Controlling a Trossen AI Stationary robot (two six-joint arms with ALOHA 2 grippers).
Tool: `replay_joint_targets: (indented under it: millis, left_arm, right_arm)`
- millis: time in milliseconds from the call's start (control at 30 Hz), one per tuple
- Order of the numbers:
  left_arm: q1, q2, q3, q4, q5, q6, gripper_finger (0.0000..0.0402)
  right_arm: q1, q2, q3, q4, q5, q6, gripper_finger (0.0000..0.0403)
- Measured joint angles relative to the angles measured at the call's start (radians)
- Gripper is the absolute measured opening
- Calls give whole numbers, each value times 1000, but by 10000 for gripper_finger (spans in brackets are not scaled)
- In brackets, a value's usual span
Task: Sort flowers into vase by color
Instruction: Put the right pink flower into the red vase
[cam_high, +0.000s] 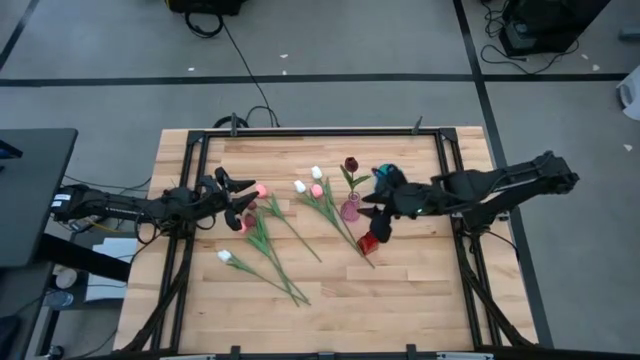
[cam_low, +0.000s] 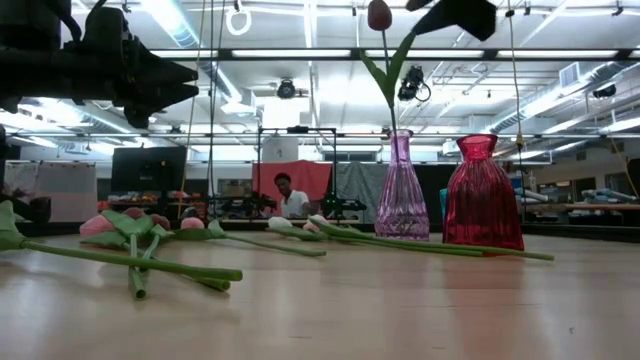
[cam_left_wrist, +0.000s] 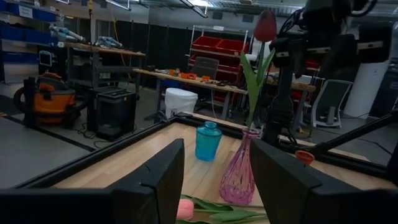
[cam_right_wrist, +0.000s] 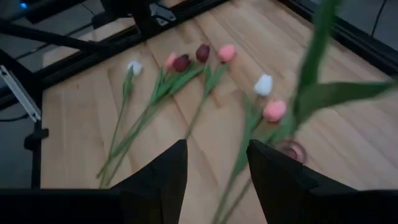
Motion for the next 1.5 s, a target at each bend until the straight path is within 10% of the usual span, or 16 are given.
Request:
replay_joint_targets:
  millis: [233,467,900,1500]
  left_arm:
    - [0,0,0,0,0,0,188]
    - [0,0,0,0,0,0,188]
    - [0,0,0,5,0,-3,188]
    - [0,0,0,10,-26,3,188]
  right_arm:
    - [43,81,0,105,-41,-16,180]
    - [50,110,0,-79,184,111,180]
    - [31,311,2,231,-203,-13,176]
    - [-26,761,401,-250,-171,75,157]
